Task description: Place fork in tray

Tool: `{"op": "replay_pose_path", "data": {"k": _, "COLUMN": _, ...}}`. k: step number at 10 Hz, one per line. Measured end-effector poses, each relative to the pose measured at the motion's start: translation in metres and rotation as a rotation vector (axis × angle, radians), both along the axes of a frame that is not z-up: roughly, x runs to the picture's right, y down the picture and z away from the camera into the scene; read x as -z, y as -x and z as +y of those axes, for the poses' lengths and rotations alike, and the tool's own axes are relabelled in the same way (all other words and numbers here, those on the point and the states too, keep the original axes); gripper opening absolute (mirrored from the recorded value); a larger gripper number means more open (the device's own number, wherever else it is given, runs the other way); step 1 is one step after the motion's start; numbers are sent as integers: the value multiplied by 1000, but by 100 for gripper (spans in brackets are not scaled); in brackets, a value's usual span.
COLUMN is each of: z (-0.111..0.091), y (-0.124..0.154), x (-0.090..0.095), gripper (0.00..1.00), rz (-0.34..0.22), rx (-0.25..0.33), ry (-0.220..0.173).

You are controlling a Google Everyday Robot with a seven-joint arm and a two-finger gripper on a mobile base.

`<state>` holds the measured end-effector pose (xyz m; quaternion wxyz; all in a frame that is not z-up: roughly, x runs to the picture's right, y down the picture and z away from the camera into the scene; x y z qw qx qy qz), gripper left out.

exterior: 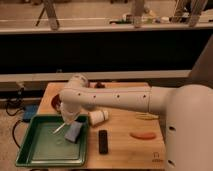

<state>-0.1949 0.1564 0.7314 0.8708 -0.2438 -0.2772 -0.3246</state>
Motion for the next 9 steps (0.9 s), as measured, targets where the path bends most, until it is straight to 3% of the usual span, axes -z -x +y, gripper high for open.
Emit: {"op": "replay_pose_path", "data": {"k": 9, "z": 0, "y": 8, "x": -7, "gripper": 1, "rz": -47, "rx": 21, "ry": 5}}
